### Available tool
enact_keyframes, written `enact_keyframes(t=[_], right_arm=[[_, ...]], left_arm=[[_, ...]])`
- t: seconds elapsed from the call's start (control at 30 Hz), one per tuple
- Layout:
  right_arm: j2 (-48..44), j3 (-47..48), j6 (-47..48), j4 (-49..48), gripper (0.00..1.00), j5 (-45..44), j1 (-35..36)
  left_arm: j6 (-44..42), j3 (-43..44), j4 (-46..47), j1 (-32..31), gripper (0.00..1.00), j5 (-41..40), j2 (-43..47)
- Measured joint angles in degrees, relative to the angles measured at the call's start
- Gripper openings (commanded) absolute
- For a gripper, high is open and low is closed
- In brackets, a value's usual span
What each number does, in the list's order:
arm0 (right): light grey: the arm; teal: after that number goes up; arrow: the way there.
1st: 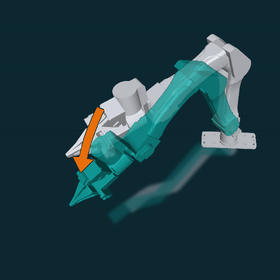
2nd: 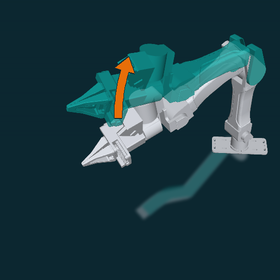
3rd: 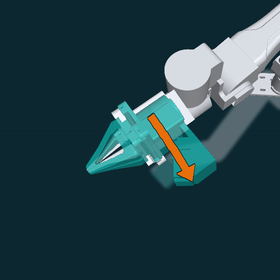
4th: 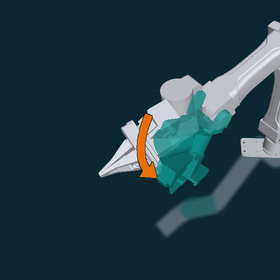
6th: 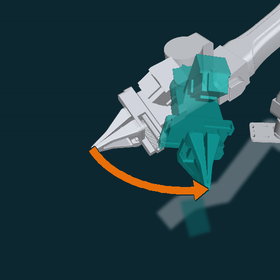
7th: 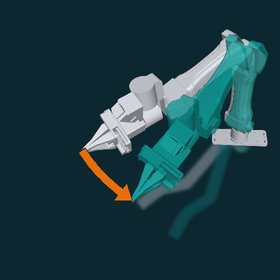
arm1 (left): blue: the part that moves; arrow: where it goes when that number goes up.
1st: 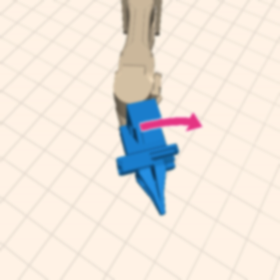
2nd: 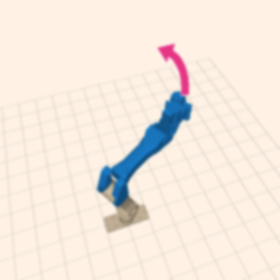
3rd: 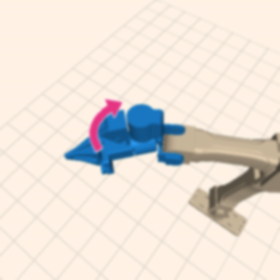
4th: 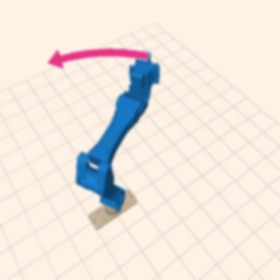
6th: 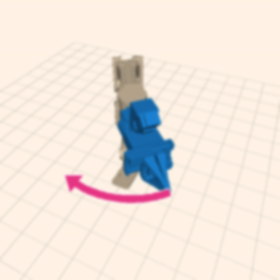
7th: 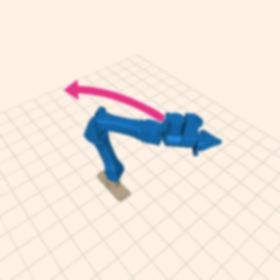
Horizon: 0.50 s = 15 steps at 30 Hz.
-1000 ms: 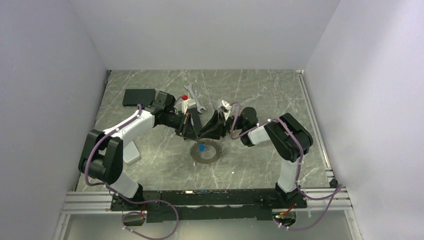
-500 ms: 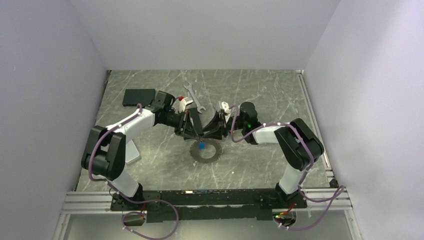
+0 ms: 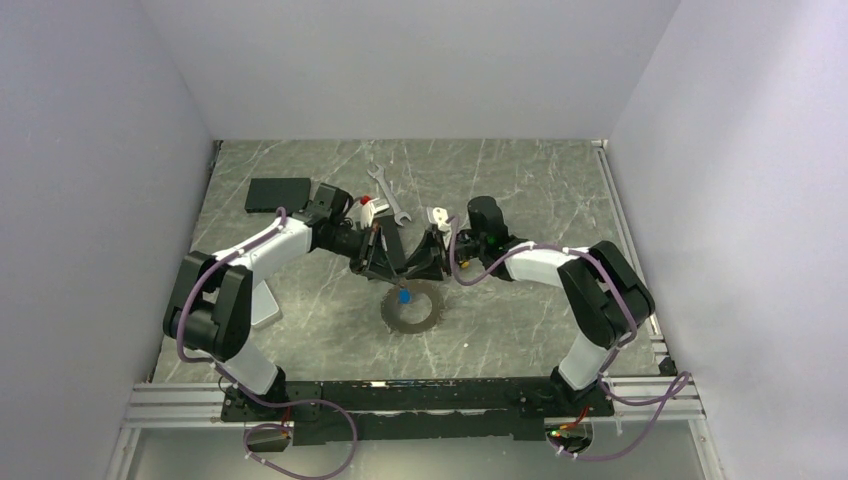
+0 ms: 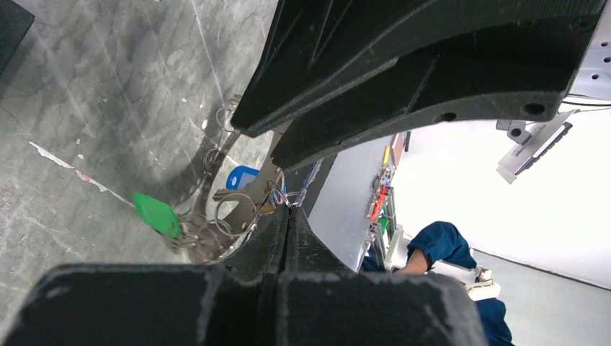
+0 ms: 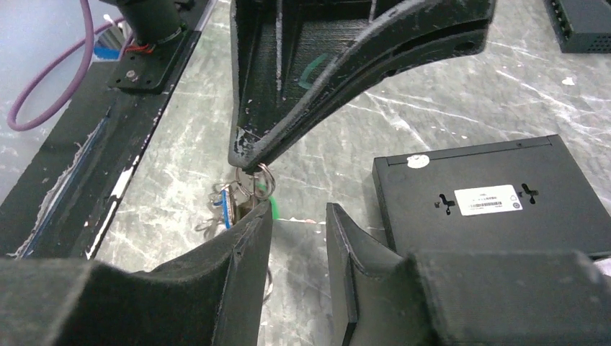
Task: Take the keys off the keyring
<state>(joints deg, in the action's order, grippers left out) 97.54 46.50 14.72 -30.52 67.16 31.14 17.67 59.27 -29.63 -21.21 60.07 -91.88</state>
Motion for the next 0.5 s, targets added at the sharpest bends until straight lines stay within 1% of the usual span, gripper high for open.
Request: enact_keyframes(t=[0.17,0.3,0.5], right_arm=[[-1.42,3.17,7.63,11.47,0.36,-1.27,1.7],[-1.75,4.33,10.45,15.54,0.36,-2.58,2.38],[-1.75,5.51,11.39,19.3,0.35,-3.89,2.47]], left_arm=[[-0.42,1.09,-0.52,-0.26,0.0,0.0,-0.72],[-0.5,1.73,-1.44,-0.42,0.0,0.02,-1.62],[-1.4,2.25,-2.12,-0.52,0.0,-0.68,-2.36]])
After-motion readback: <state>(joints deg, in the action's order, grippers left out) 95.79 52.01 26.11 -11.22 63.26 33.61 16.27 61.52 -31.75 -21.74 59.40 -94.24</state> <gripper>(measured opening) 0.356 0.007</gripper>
